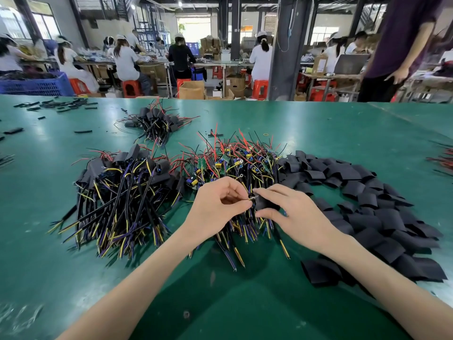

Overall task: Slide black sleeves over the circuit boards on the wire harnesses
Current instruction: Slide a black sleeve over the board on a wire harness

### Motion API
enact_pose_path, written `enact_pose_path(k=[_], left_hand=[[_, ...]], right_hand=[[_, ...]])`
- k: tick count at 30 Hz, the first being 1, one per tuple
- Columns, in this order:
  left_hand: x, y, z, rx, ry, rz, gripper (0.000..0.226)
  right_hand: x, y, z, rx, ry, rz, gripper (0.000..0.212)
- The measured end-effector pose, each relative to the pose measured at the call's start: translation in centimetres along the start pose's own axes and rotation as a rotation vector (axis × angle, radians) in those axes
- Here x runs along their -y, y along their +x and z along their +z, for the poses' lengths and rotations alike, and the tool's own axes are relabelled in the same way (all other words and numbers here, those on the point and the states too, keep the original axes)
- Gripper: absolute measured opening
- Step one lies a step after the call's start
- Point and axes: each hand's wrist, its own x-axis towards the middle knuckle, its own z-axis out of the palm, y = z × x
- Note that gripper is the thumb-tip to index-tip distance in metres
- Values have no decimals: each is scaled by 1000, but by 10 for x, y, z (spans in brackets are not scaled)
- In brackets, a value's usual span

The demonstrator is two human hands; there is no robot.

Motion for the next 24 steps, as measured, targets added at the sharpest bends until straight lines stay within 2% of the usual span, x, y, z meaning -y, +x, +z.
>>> enact_pose_path(k=[15, 24], left_hand=[[-3, -4, 4, -32, 57, -21, 20], [-6, -5, 4, -92, 131, 49, 26]], right_hand=[[1, -2, 3, 42, 6, -22, 40], [1, -2, 6, -18, -20, -14, 56]])
